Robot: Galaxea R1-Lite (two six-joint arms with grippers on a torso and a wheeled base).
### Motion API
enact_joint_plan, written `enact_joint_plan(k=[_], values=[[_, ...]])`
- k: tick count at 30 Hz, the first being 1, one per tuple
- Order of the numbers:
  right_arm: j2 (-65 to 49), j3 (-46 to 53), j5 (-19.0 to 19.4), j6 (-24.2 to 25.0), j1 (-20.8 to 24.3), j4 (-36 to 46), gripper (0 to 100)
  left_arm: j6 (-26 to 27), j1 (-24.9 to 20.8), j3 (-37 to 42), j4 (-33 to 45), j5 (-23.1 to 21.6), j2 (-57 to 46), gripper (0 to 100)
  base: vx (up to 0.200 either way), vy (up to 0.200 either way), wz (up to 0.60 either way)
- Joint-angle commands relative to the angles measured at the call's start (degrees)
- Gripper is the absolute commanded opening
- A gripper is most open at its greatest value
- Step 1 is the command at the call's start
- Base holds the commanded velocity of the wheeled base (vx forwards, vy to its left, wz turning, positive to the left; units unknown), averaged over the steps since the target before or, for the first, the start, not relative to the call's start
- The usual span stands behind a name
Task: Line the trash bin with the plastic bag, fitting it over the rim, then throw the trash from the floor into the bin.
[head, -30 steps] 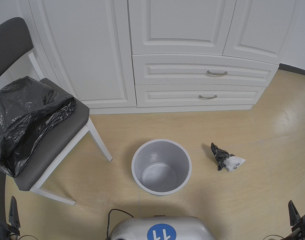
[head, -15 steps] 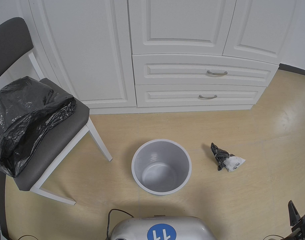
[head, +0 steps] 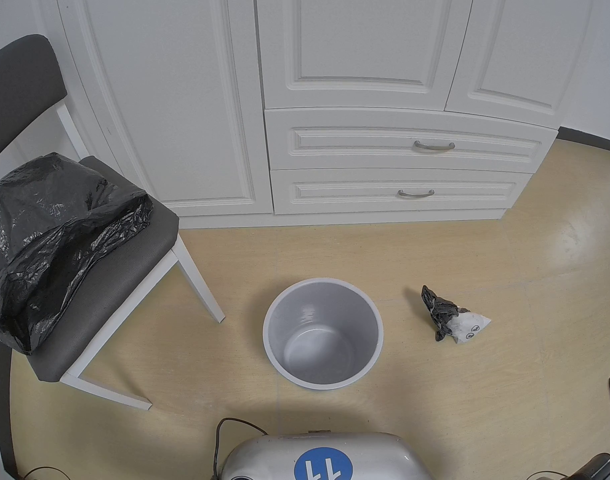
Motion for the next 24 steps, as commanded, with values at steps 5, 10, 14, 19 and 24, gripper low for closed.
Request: enact_joint_plan(k=[5,10,14,19,24], values=[[29.34,-25.45,1.76,5.84,5.02,6.70,100,10.98,2.96,-3.82,1.36,13.36,8.50,100,0.000,0.000,0.00],[36.02,-27.65,2.20,-1.11,5.46,6.34,100,13.44,3.84,-6.02,1.71,15.12,10.69,100,0.000,0.000,0.00],[38.04,-27.65,1.93,-4.89,5.46,6.08,100,13.70,5.60,-7.16,1.62,14.77,14.21,100,0.000,0.000,0.00],[38.31,-27.82,1.58,-5.41,5.46,6.08,100,13.18,9.29,-10.24,0.12,7.21,24.23,100,0.000,0.000,0.00],[37.34,-28.53,1.58,-6.12,5.28,5.99,100,12.56,24.14,-16.30,-12.53,-20.21,40.31,100,0.000,0.000,0.00]])
